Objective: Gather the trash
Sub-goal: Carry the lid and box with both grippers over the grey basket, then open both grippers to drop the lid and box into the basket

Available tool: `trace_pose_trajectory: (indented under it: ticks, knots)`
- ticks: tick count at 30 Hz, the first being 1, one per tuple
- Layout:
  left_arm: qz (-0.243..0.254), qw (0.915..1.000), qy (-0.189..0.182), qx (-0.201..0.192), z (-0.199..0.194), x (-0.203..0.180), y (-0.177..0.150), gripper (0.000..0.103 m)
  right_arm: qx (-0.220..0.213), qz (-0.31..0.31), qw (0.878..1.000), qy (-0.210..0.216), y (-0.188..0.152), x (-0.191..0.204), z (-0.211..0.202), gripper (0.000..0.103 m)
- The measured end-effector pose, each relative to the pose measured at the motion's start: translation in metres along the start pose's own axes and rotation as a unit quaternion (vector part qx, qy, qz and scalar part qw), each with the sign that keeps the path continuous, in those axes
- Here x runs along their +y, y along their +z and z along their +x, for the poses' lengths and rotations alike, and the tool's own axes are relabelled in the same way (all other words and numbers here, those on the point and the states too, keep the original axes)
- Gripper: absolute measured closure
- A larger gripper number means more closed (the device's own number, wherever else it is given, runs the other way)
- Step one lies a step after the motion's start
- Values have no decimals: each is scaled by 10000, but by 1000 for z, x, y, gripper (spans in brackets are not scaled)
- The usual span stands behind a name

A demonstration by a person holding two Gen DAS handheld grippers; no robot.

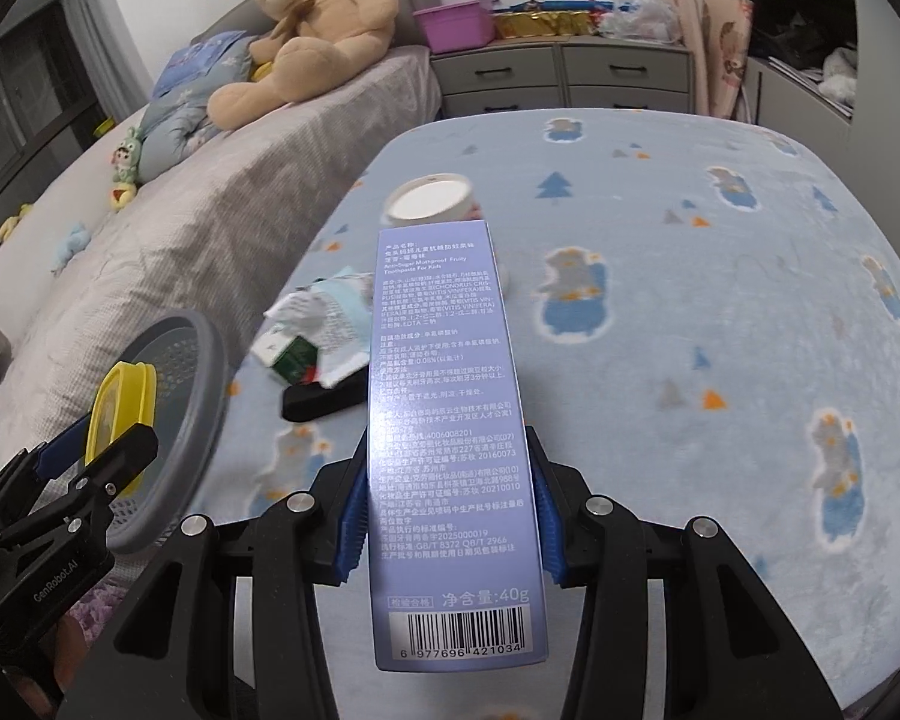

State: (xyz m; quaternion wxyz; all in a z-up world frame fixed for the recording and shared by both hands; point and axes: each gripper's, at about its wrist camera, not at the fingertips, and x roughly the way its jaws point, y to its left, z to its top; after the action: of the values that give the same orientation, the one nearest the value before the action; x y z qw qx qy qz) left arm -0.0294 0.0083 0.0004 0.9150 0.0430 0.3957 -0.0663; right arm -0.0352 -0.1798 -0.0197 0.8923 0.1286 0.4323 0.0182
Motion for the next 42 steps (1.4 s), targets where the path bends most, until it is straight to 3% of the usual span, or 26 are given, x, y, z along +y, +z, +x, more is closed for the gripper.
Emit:
trace_pose_trajectory:
  ticks: [11, 20, 29, 42]
  knots:
    - [-279, 9984, 484, -132, -17, 73, 9, 34, 70, -418, 9971, 627, 7, 82, 18, 59]
    - [-819, 9933, 811, -23, -8, 139, 15, 34, 244, -823, 9913, 1001, 17, 143, 41, 59]
    - [-1004, 9901, 976, 101, 9, 169, 15, 34, 473, -1180, 9844, 1217, 20, 188, 65, 59]
    - [-1152, 9892, 777, 457, 32, 183, 7, 34, 843, -1391, 9776, 1334, 13, 215, 99, 59]
